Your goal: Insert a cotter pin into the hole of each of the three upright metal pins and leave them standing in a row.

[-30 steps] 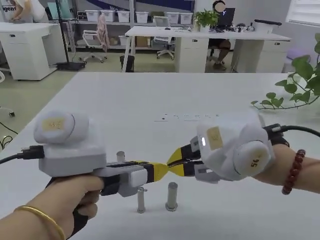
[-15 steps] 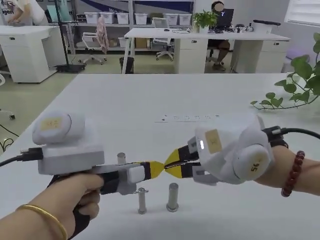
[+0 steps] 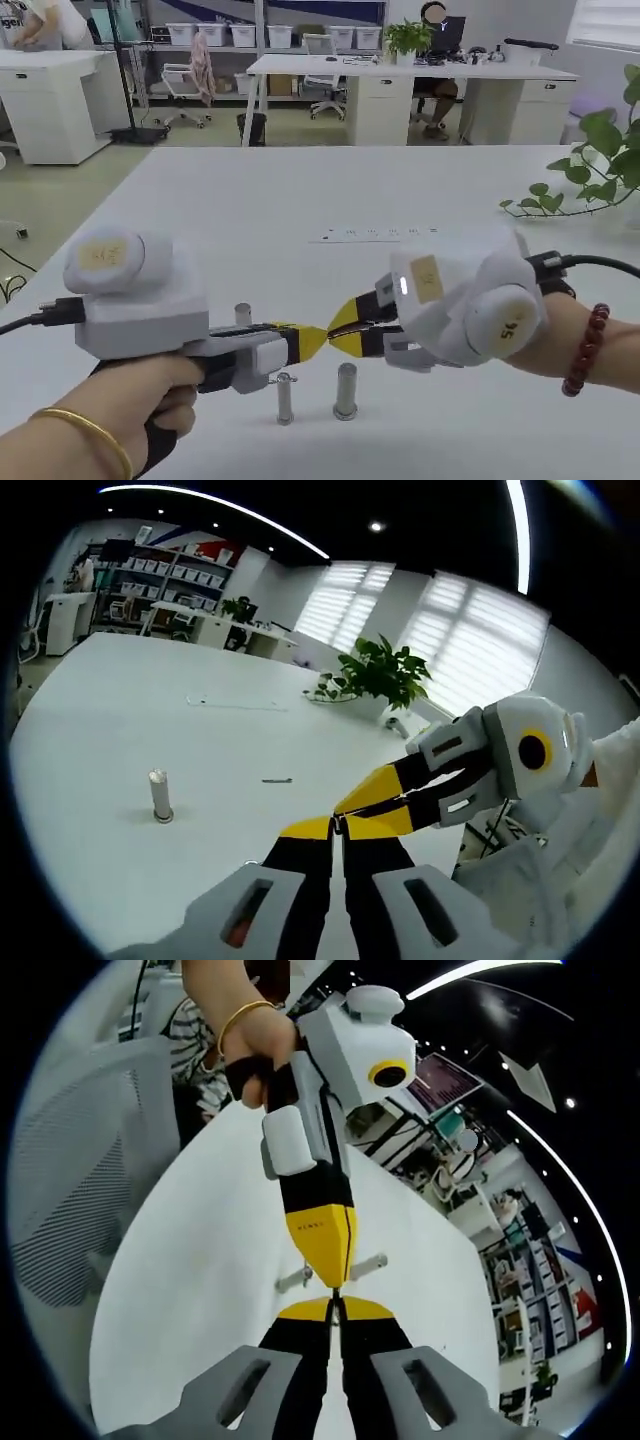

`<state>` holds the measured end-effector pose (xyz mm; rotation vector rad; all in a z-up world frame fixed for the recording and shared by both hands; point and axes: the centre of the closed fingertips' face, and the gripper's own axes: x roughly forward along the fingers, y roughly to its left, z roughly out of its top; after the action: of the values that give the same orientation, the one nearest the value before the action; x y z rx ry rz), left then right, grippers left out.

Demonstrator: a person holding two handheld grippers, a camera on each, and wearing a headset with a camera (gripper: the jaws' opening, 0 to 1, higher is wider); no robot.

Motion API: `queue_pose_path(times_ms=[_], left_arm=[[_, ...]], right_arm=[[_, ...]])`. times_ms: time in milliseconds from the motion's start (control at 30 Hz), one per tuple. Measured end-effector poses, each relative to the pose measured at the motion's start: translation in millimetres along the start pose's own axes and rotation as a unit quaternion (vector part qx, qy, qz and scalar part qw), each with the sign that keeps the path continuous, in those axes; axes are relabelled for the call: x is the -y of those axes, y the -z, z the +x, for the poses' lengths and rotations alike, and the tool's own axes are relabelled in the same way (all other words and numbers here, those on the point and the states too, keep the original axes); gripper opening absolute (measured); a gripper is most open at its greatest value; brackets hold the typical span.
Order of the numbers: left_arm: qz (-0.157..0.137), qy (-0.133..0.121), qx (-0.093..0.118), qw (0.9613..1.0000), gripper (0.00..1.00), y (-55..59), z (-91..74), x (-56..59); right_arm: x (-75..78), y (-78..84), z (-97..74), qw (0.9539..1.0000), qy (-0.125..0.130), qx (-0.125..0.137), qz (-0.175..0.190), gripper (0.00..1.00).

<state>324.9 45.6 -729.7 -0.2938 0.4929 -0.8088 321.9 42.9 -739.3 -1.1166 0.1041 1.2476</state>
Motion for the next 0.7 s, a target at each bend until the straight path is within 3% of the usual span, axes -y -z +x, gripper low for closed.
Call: queue_pose_path(times_ms=[100,233,333,533,700], left_arm=[[0.012,0.0,-0.004,0.9999,0.0,0.4,-0.7,-1.2],[0.035,0.003,-0.005,0.9994,0.0,1.3,-3.2,-1.2],[0.076,0.001,-0.011,0.9971,0.0,3.9,-5.0,-0.7],[0.094,0.009,-0.014,0.9955,0.0,7.2,-6.6,0.1],[0.131,0.017,-0.029,0.9908,0.0,13.2,-9.7,4.0]], right_arm=[[-1.6,-0.8,0.4,1.0,-0.001,0.004,0.003,0.04],[-5.4,-3.8,-1.2,0.9988,-0.014,0.022,0.042,0.05],[-7.6,-3.8,-3.0,0.9964,-0.026,0.031,0.075,0.07],[-12.4,-3.2,-5.3,0.9901,-0.05,0.042,0.124,0.08],[-18.5,0.7,-7.5,0.985,-0.072,0.045,0.15,0.09]])
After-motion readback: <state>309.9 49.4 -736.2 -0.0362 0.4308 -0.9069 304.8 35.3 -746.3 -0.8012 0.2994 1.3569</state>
